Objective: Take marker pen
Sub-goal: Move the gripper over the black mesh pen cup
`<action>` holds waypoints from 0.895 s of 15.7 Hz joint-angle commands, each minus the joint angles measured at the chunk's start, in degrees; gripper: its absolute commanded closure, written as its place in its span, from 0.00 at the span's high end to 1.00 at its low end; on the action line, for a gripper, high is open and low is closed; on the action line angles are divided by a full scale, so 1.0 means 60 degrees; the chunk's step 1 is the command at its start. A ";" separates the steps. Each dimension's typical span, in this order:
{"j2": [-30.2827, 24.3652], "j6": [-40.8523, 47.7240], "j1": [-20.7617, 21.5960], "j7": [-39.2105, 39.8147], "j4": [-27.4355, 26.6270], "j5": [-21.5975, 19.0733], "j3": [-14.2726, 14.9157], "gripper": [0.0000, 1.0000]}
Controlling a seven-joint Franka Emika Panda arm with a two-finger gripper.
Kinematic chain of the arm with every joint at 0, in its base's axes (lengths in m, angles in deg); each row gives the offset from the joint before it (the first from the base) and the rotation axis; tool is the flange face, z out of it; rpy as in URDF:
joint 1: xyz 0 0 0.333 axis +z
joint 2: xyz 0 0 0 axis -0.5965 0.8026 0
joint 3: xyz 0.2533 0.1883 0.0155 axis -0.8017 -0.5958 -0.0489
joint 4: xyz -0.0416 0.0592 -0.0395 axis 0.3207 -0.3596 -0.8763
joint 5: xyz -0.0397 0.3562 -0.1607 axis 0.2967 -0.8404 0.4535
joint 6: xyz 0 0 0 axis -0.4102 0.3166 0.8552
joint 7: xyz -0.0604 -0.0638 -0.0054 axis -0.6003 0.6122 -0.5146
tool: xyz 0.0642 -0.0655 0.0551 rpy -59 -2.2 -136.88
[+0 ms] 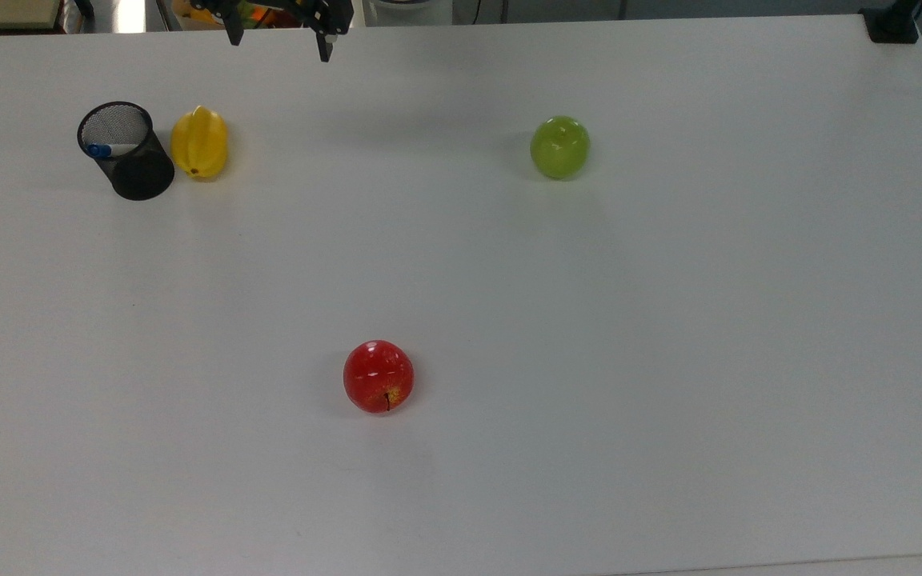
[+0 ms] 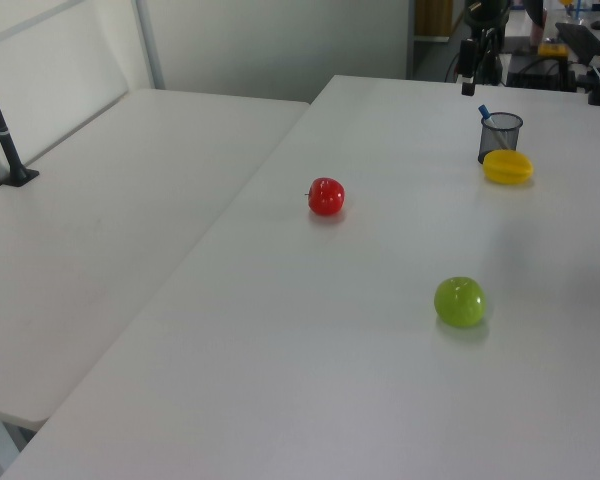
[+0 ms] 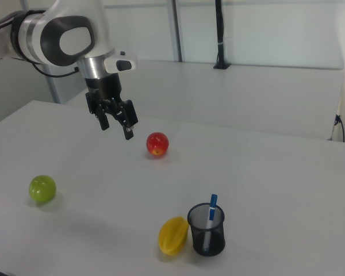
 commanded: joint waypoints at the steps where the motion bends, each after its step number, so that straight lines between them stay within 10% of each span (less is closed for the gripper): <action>1: -0.0110 0.0186 -0.0098 -0.0060 -0.0100 0.0105 -0.0025 1.00; 14: -0.0096 0.0142 -0.0391 0.0231 -0.0100 0.0091 0.0019 1.00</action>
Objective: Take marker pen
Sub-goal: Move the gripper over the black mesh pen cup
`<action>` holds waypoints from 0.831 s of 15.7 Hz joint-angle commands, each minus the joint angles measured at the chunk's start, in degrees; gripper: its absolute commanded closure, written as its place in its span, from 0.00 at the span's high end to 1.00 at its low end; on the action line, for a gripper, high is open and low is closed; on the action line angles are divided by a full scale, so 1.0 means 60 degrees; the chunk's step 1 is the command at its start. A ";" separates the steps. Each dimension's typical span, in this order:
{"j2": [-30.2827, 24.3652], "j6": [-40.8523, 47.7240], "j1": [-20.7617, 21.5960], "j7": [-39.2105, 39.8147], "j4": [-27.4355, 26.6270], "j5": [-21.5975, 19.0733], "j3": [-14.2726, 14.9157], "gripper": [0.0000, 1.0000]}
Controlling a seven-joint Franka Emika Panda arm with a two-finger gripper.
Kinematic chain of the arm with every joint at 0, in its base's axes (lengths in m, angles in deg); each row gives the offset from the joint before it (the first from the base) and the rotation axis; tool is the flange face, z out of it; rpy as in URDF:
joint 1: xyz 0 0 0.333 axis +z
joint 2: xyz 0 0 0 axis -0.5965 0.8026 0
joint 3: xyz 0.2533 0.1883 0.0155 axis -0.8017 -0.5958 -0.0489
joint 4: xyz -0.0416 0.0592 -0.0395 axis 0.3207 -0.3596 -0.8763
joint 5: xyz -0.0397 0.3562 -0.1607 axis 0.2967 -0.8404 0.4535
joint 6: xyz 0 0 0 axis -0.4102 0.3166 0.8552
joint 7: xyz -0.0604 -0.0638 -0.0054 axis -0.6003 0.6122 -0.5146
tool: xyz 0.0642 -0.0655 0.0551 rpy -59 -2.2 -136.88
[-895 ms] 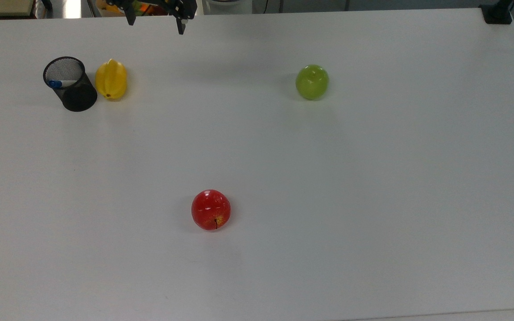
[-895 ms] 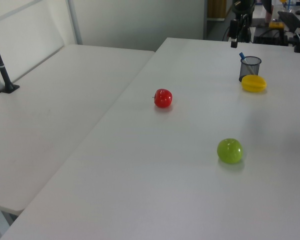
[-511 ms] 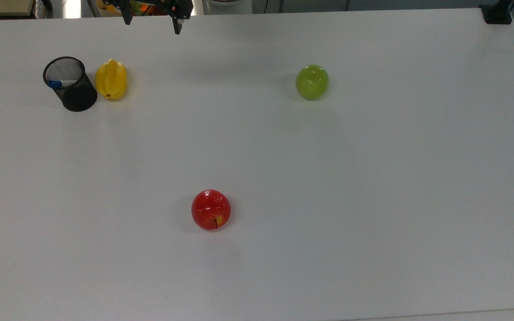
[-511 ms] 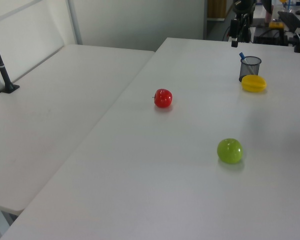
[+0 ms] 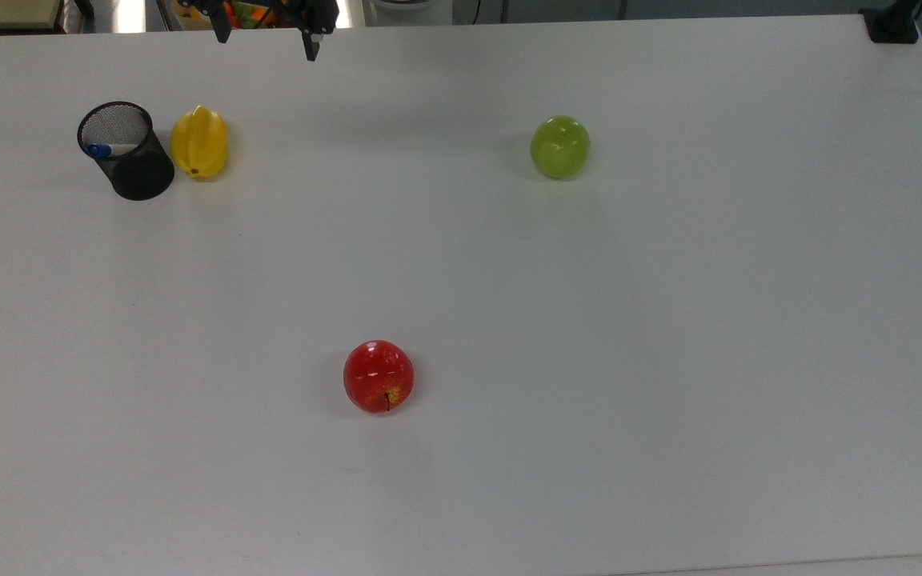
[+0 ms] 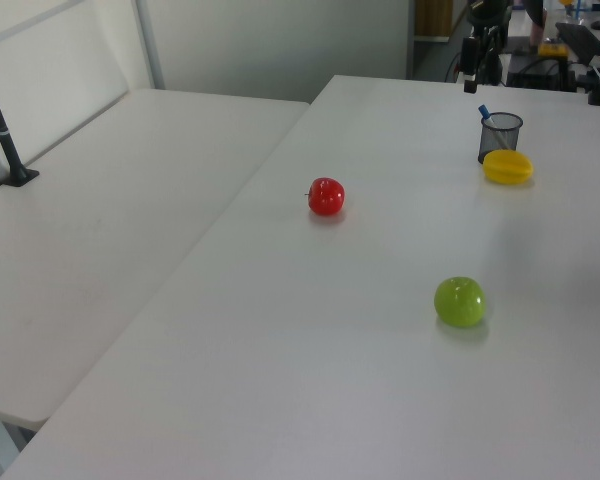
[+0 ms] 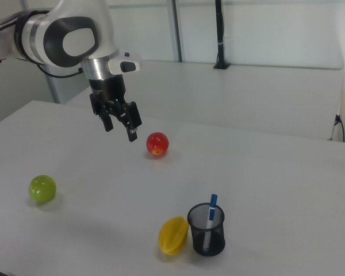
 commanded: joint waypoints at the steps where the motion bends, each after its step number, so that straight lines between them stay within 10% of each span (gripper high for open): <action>1: -0.0086 0.0127 -0.0223 0.0479 -0.0096 0.0075 0.0053 1.00; 13: 0.0207 -0.1014 -0.0472 0.4141 -0.0667 0.0016 0.1810 1.00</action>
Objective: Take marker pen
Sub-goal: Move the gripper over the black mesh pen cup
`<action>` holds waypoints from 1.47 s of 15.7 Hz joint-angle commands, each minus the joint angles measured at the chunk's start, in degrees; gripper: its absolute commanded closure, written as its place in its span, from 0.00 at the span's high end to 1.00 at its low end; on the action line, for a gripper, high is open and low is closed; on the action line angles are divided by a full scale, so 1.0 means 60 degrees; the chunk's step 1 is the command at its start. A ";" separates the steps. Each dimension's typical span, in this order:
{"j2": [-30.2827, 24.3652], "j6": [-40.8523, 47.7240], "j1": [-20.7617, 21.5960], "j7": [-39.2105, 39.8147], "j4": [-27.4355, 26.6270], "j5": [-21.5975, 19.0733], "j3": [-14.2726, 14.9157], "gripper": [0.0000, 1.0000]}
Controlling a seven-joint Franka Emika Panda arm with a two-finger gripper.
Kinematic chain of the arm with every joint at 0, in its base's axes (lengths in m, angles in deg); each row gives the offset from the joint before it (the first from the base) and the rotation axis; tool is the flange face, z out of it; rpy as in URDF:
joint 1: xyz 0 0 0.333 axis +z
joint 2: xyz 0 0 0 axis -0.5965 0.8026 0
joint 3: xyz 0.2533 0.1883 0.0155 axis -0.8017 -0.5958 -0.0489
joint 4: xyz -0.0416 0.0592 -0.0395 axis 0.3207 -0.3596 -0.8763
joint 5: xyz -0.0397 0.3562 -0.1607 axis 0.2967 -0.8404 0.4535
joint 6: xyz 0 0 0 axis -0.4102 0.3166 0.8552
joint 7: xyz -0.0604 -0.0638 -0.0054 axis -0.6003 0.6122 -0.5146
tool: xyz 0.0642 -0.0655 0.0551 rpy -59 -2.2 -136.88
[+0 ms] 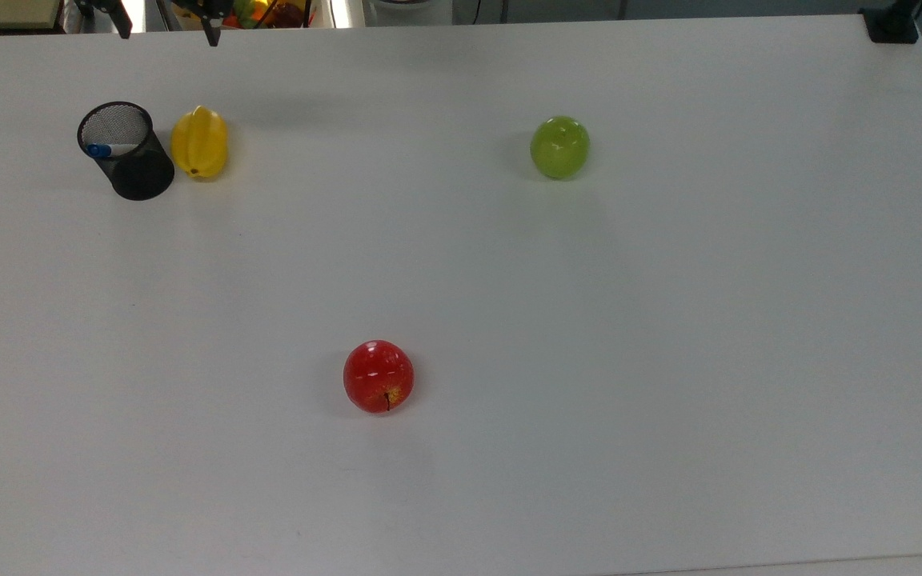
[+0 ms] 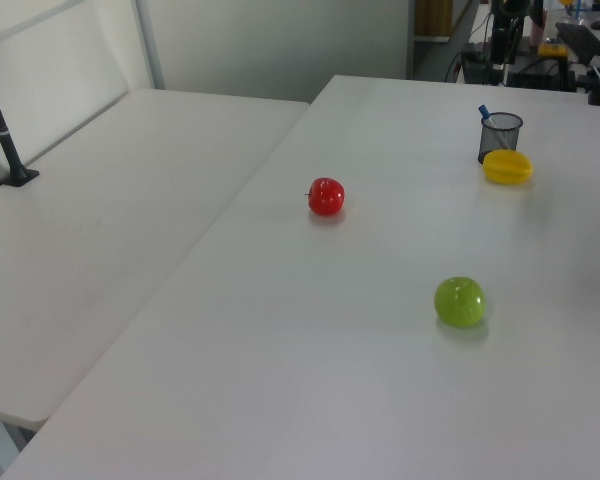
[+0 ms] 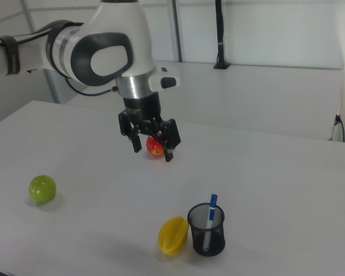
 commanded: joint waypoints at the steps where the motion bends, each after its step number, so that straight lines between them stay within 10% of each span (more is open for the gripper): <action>1: 0.0169 -0.0767 0.0003 0.1061 -0.0421 0.0000 0.0499 1.00; 23: 0.2147 -0.4210 -0.0744 0.1518 -0.0758 0.0000 0.0925 0.93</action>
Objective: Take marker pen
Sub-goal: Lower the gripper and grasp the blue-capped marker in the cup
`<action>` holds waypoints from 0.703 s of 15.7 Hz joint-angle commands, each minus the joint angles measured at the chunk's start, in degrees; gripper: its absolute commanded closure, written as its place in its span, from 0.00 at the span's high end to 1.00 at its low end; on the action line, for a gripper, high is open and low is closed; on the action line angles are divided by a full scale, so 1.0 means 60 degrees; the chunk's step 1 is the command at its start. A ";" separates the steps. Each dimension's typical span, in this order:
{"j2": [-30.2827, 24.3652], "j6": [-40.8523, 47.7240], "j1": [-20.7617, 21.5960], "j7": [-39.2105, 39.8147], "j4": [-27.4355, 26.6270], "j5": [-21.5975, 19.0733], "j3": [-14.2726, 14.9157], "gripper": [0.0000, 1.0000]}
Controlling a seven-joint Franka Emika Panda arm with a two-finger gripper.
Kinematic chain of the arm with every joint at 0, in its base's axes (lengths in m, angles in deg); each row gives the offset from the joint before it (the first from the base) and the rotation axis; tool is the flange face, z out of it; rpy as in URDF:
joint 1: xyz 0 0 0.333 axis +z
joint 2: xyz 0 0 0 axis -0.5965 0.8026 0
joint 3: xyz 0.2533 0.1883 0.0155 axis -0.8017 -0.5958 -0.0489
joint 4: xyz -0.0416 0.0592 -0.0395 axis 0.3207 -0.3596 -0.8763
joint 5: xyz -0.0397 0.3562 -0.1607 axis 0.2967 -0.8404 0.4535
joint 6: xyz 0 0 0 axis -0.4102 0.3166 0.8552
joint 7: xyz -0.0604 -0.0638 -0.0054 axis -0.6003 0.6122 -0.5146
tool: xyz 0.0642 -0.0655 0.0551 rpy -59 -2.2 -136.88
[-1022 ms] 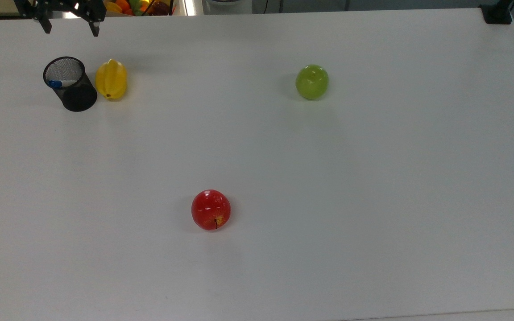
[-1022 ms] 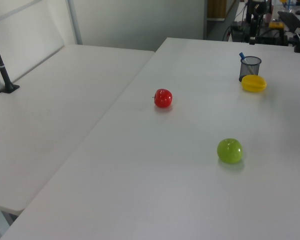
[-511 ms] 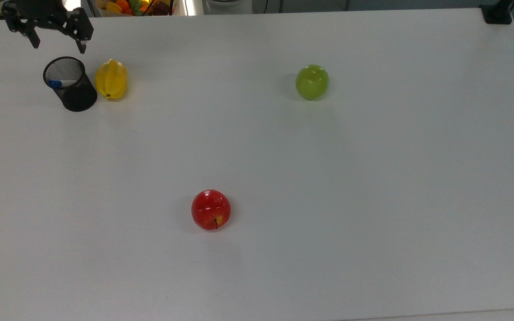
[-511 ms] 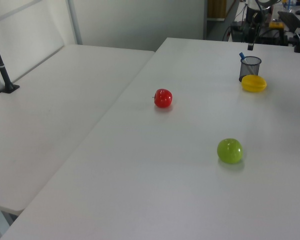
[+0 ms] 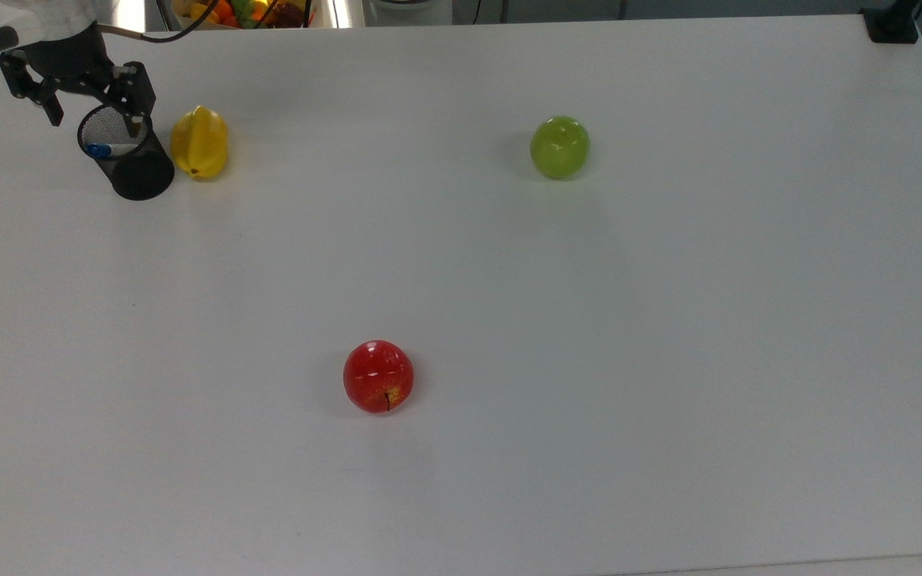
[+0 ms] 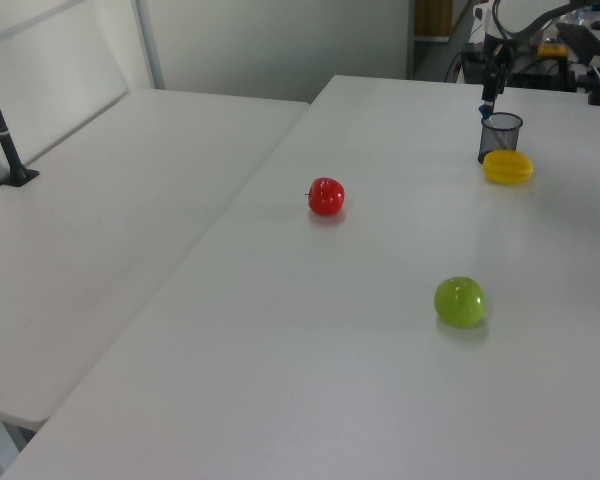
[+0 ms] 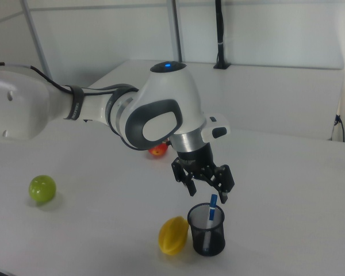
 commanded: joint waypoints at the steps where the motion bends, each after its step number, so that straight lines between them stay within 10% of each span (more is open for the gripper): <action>1: 0.0128 -0.0610 -0.0124 0.0076 -0.0049 -0.0029 0.0042 0.87; 11: 0.0333 -0.1212 -0.0124 -0.0100 -0.0049 -0.1216 -0.0002 0.41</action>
